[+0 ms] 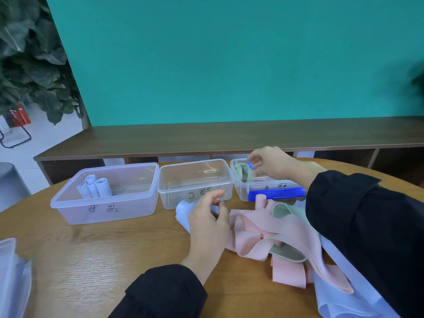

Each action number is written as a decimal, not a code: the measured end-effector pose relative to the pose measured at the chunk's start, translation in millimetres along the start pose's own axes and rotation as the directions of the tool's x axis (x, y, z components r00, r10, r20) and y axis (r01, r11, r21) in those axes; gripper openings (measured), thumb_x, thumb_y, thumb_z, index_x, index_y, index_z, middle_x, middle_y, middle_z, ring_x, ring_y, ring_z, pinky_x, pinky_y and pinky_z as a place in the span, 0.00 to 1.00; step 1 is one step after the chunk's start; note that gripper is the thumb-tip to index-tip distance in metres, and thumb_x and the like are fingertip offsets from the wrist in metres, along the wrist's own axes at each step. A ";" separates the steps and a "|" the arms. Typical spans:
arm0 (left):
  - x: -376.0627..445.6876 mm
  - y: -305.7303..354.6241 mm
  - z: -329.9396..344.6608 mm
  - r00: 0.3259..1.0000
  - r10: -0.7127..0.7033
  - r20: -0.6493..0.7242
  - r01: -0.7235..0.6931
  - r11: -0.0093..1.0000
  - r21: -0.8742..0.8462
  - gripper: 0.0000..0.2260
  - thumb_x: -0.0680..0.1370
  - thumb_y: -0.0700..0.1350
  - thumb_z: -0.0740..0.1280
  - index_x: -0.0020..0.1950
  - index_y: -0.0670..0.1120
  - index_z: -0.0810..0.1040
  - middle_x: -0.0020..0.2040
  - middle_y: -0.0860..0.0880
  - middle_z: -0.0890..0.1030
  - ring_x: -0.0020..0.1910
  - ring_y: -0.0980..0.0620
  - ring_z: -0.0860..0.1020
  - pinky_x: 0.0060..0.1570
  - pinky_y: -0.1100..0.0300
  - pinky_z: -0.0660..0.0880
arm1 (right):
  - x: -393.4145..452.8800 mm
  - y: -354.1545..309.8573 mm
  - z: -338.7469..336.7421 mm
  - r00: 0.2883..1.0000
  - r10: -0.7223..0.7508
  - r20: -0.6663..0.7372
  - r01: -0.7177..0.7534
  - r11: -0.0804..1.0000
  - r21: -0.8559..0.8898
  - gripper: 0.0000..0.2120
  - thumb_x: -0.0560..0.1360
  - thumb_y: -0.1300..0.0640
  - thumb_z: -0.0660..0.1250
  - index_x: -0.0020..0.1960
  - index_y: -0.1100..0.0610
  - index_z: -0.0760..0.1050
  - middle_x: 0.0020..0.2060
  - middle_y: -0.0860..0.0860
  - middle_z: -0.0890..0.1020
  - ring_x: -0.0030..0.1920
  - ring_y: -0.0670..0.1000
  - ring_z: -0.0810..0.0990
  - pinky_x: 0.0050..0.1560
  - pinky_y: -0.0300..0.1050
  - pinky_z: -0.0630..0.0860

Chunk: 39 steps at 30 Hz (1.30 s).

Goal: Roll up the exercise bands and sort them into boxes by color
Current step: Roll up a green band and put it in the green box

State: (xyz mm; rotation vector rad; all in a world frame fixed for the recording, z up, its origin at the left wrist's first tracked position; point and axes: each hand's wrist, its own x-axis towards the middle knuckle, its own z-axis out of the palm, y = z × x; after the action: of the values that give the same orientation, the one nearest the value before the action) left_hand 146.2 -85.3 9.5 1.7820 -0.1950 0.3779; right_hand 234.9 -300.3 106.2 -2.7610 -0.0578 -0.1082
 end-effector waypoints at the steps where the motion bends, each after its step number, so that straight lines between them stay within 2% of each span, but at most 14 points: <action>1: -0.6 -0.1 -0.6 1.000 -0.002 0.001 0.002 1.000 0.003 0.13 0.81 0.39 0.68 0.58 0.57 0.79 0.50 0.60 0.81 0.48 0.56 0.81 0.49 0.56 0.80 | -1.8 -0.4 0.5 1.000 0.000 0.000 0.000 1.000 -0.002 0.22 0.74 0.61 0.76 0.66 0.58 0.76 0.58 0.54 0.82 0.58 0.52 0.82 0.63 0.48 0.77; 8: -1.9 -0.5 -2.6 0.999 0.034 0.014 -0.035 0.999 0.036 0.14 0.81 0.40 0.68 0.57 0.60 0.77 0.50 0.60 0.81 0.41 0.55 0.79 0.45 0.60 0.79 | -10.1 -5.3 3.2 0.997 -0.015 -0.071 0.017 1.000 0.024 0.16 0.76 0.62 0.72 0.63 0.58 0.79 0.56 0.54 0.83 0.57 0.52 0.81 0.60 0.45 0.77; 12: -0.2 -0.8 -2.9 0.999 0.039 0.002 -0.039 0.998 0.057 0.14 0.80 0.39 0.68 0.58 0.59 0.78 0.49 0.60 0.81 0.43 0.57 0.80 0.46 0.61 0.79 | -14.2 -11.2 -0.4 0.995 -0.035 -0.089 0.039 0.999 0.034 0.14 0.77 0.61 0.71 0.63 0.57 0.79 0.54 0.53 0.83 0.56 0.51 0.82 0.61 0.46 0.77; 17: -1.8 -0.8 -6.1 0.999 0.046 -0.017 -0.045 0.998 0.043 0.15 0.80 0.39 0.68 0.57 0.60 0.78 0.47 0.59 0.81 0.36 0.56 0.78 0.41 0.62 0.77 | -19.1 -11.3 -0.4 0.996 -0.021 -0.087 0.022 1.000 0.007 0.14 0.78 0.60 0.71 0.63 0.58 0.79 0.55 0.53 0.83 0.56 0.52 0.81 0.58 0.43 0.77; 21: -3.5 0.2 -8.0 0.998 0.067 -0.020 -0.066 0.996 0.053 0.16 0.80 0.38 0.68 0.56 0.60 0.78 0.47 0.61 0.80 0.39 0.56 0.79 0.42 0.64 0.77 | -16.6 -9.7 2.6 0.995 0.022 -0.099 -0.025 0.999 -0.024 0.14 0.79 0.56 0.69 0.64 0.57 0.79 0.58 0.53 0.82 0.59 0.53 0.79 0.60 0.46 0.76; 23: -3.7 0.2 -8.1 0.998 0.066 -0.015 -0.065 0.996 0.058 0.15 0.80 0.39 0.68 0.56 0.60 0.78 0.47 0.62 0.80 0.42 0.57 0.80 0.44 0.64 0.77 | -9.3 -6.5 5.1 0.994 0.051 -0.096 -0.054 0.998 -0.031 0.15 0.79 0.54 0.70 0.65 0.56 0.78 0.60 0.54 0.82 0.59 0.54 0.79 0.57 0.47 0.76; 25: -3.4 -0.2 -7.4 0.998 0.067 -0.005 -0.066 0.996 0.061 0.15 0.80 0.39 0.68 0.56 0.60 0.78 0.47 0.62 0.80 0.40 0.57 0.79 0.43 0.64 0.77 | 0.0 -2.9 9.6 0.994 0.093 -0.065 -0.094 0.995 -0.020 0.20 0.77 0.51 0.72 0.67 0.55 0.77 0.63 0.54 0.80 0.59 0.55 0.78 0.56 0.47 0.75; 29: -1.9 -3.4 -4.9 0.993 0.114 0.003 -0.114 0.991 0.071 0.13 0.80 0.39 0.69 0.57 0.57 0.80 0.46 0.61 0.80 0.32 0.59 0.75 0.38 0.67 0.74 | 14.8 0.3 18.7 0.994 0.096 0.050 -0.097 0.995 0.008 0.32 0.72 0.51 0.78 0.73 0.55 0.72 0.68 0.53 0.77 0.66 0.56 0.76 0.64 0.49 0.73; 33: -0.8 -4.0 -4.2 0.990 0.138 0.008 -0.138 0.985 0.102 0.13 0.80 0.39 0.69 0.58 0.56 0.81 0.45 0.62 0.80 0.31 0.57 0.75 0.34 0.69 0.72 | 24.6 3.3 26.5 0.997 0.061 0.046 -0.062 0.998 0.009 0.33 0.70 0.52 0.79 0.72 0.52 0.73 0.67 0.51 0.78 0.64 0.54 0.76 0.58 0.44 0.71; 39: -0.3 -4.7 -3.0 0.986 0.168 0.016 -0.169 0.979 0.113 0.12 0.79 0.38 0.69 0.58 0.54 0.82 0.45 0.64 0.79 0.29 0.57 0.73 0.34 0.71 0.69 | 33.1 4.1 35.9 0.998 0.069 0.010 -0.069 0.997 -0.018 0.32 0.69 0.53 0.79 0.70 0.50 0.73 0.64 0.52 0.78 0.57 0.54 0.76 0.52 0.47 0.74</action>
State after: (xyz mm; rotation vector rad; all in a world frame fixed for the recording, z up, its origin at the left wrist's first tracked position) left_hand 146.9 -81.3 5.7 1.8851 -0.3362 0.5137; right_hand 270.5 -290.0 74.2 -2.7781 0.0361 -0.0756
